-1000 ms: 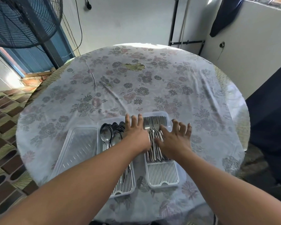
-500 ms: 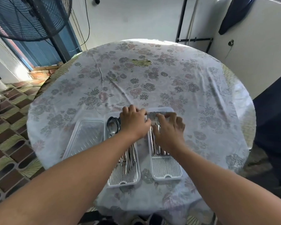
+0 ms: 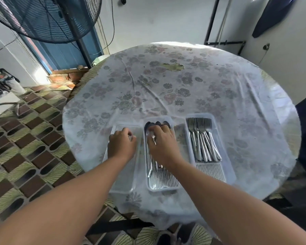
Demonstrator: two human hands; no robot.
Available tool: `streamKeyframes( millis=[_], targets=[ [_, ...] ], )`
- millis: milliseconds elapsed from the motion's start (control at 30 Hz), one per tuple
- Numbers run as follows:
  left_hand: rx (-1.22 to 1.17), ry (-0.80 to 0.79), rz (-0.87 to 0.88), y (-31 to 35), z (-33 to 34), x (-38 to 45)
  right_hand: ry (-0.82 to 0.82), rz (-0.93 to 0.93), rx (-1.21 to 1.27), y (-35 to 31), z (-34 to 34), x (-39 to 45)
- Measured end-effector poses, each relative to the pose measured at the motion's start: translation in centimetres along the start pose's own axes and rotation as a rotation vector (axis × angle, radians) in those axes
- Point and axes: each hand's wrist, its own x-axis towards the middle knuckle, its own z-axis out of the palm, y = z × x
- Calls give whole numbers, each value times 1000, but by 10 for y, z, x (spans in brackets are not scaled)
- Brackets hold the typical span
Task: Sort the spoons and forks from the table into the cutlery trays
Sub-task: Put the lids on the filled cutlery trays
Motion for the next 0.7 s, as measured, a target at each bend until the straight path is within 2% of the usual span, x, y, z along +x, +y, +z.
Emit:
streamKeyframes(
  millis=[200, 367, 533, 700],
  targets=[
    [240, -149, -139, -61, -18, 1, -30, 37, 39, -37, 30, -10],
    [169, -239, -225, -100, -19, -3, -55, 57, 42, -50, 43, -27],
    [73, -111, -181, -110, -24, -11, -50, 90, 50, -58, 44, -42],
    [-1, 3, -137, -90, -40, -20, -57, 132, 126, -65, 43, -44]
  ],
)
